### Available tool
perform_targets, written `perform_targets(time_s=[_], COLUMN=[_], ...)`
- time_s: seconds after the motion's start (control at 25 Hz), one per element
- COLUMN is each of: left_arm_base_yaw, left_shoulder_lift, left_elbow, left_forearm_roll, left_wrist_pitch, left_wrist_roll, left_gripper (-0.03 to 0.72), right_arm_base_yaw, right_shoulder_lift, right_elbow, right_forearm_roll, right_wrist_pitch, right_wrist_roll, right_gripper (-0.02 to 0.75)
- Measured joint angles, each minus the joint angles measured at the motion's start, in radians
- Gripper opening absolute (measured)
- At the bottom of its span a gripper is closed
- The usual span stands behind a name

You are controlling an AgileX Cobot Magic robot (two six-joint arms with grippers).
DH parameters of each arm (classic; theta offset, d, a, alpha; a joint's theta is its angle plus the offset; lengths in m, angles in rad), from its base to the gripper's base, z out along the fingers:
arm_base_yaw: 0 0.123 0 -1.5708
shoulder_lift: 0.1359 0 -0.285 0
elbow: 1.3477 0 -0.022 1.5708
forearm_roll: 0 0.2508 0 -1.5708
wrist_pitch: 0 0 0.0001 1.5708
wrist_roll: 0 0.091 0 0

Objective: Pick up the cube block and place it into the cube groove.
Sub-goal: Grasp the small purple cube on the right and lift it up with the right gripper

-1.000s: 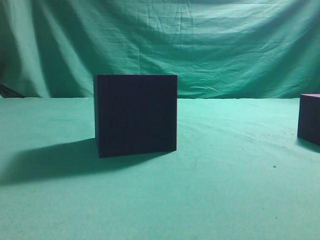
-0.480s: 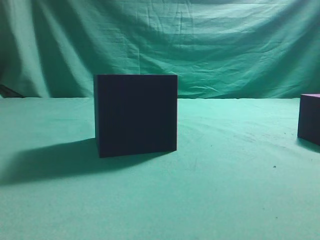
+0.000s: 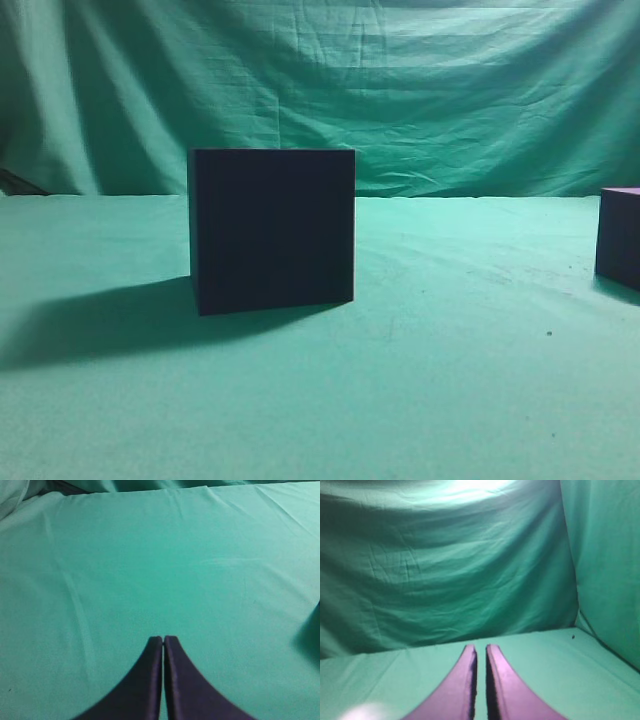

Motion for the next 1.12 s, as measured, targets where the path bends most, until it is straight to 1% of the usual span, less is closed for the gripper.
perform_targets(time_s=[0.04,0.2,0.28,0.44,0.56,0.64,0.72,0.84,0.88,0.96,1.04,1.12], left_arm_base_yaw=[0.0,0.0,0.0,0.0,0.0,0.0,0.0,0.0,0.0,0.0,0.0,0.0], left_shoulder_lift=[0.0,0.0,0.0,0.0,0.0,0.0,0.0,0.0,0.0,0.0,0.0,0.0], left_elbow=[0.0,0.0,0.0,0.0,0.0,0.0,0.0,0.0,0.0,0.0,0.0,0.0], left_forearm_roll=[0.0,0.0,0.0,0.0,0.0,0.0,0.0,0.0,0.0,0.0,0.0,0.0], left_wrist_pitch=[0.0,0.0,0.0,0.0,0.0,0.0,0.0,0.0,0.0,0.0,0.0,0.0], left_wrist_roll=[0.0,0.0,0.0,0.0,0.0,0.0,0.0,0.0,0.0,0.0,0.0,0.0], left_gripper=[0.0,0.0,0.0,0.0,0.0,0.0,0.0,0.0,0.0,0.0,0.0,0.0], right_arm_base_yaw=[0.0,0.0,0.0,0.0,0.002,0.027,0.082,0.192,0.22,0.267,0.291,0.295], right_shoulder_lift=[0.036,0.238,0.35,0.556,0.666,0.752,0.84,0.997,1.039,1.127,1.209,1.273], right_elbow=[-0.022,-0.177,-0.261,-0.367,-0.443,-0.517,-0.603,-0.716,-0.747,-0.817,-0.871,-0.914], right_forearm_roll=[0.002,0.009,0.041,0.133,0.152,0.156,0.153,0.088,0.049,-0.067,-0.15,-0.186], right_wrist_pitch=[0.019,0.171,0.262,0.373,0.466,0.563,0.668,0.8,0.84,0.906,0.958,0.991], right_wrist_roll=[0.0,0.0,0.0,-0.002,-0.072,-0.169,-0.223,-0.208,-0.161,-0.044,0.048,0.096], right_gripper=[0.0,0.0,0.0,0.0,0.0,0.0,0.0,0.0,0.0,0.0,0.0,0.0])
